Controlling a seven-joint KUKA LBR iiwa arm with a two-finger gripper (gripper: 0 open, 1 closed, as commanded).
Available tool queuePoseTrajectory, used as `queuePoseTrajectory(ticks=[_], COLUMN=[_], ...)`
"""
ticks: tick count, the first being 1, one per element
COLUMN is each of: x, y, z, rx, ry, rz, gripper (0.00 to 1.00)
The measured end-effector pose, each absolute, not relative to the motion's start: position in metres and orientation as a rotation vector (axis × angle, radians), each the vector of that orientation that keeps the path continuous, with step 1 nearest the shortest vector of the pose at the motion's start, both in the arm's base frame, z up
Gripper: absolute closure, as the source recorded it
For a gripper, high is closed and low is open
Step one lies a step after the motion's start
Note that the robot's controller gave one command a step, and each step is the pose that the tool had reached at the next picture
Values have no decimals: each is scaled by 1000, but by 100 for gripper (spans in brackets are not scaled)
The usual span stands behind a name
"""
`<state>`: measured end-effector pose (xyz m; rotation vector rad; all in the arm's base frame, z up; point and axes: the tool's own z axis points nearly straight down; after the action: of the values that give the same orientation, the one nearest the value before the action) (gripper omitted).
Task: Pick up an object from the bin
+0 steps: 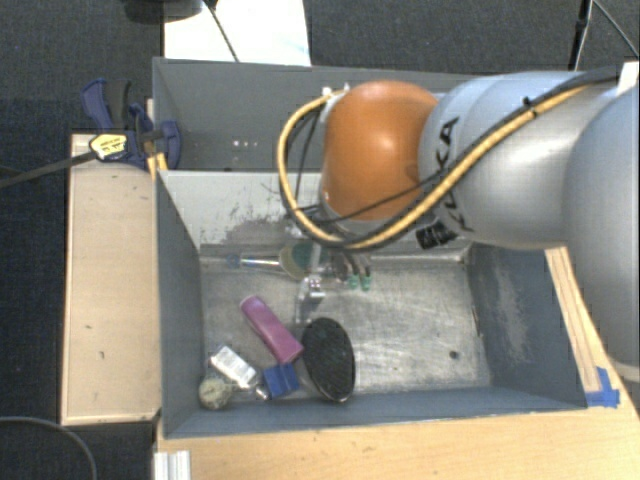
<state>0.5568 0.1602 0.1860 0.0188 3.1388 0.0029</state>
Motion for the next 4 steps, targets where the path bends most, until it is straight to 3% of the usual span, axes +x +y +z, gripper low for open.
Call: queuePoseTrajectory(ticks=[1,2,3,4], x=[512,517,517,517], y=[114,43,45,45], z=[73,89,88,88], rx=[81,452,453,456], ry=[3149,3108,3109,3108], rz=[-2,-2,1,1], gripper=[0,0,100,0])
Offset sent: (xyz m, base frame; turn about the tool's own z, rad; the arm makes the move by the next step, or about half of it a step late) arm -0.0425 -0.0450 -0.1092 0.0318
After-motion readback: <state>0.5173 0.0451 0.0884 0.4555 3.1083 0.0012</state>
